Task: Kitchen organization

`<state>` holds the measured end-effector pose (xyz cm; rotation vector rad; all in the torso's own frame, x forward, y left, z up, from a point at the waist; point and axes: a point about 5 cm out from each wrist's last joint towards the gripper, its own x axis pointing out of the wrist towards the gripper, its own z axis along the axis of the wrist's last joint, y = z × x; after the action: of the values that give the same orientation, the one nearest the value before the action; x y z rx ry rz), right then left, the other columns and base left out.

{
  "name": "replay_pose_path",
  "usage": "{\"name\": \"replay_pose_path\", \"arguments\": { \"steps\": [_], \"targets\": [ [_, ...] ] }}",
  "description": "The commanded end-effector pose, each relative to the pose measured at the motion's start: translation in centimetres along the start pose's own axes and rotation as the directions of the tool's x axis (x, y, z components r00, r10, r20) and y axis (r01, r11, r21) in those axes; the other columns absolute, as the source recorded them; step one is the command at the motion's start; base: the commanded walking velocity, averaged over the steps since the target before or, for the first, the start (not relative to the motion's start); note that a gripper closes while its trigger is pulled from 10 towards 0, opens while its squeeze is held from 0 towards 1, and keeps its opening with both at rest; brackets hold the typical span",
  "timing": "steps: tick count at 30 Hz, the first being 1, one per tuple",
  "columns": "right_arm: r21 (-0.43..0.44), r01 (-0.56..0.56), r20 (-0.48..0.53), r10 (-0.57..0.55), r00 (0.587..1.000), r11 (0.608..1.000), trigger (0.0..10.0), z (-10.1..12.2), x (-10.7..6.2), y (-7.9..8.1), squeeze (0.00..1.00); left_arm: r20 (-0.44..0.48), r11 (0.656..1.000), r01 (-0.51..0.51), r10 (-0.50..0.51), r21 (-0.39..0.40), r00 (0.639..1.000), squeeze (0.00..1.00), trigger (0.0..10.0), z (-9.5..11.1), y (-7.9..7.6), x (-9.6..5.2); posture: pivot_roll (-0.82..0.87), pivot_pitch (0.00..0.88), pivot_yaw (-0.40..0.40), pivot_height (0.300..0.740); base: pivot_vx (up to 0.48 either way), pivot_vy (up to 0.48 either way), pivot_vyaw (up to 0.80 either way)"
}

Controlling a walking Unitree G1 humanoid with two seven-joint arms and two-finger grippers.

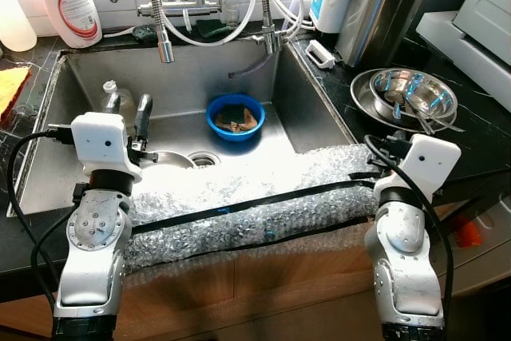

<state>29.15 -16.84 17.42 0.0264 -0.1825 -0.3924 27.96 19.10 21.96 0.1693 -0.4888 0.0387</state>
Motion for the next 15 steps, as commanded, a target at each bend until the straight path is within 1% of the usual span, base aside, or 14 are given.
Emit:
{"name": "replay_pose_path", "arguments": {
  "steps": [1,8,15],
  "targets": [
    [0.022,-0.005,0.021,0.005,1.0,1.0,10.0,0.35,0.04,0.11,0.0,0.002,1.0,-0.006,0.006,0.008,1.0,0.0,10.0,-0.05,-0.05,-0.02,0.06,0.108,-0.065,0.74,0.0,0.0,0.0],
    [0.031,-0.021,0.033,0.02,0.999,0.999,10.0,0.58,0.1,0.4,0.0,0.003,1.0,-0.01,0.01,0.009,1.0,0.0,10.0,-0.05,0.0,0.0,0.06,0.109,-0.066,0.74,0.0,0.0,0.0],
    [0.047,-0.063,0.07,0.06,0.996,0.997,10.0,1.19,0.17,0.97,0.0,0.004,1.0,-0.015,0.015,0.011,1.0,0.0,10.0,-0.04,0.06,0.0,0.06,0.109,-0.067,0.74,0.0,0.0,0.0]
  ]
}}
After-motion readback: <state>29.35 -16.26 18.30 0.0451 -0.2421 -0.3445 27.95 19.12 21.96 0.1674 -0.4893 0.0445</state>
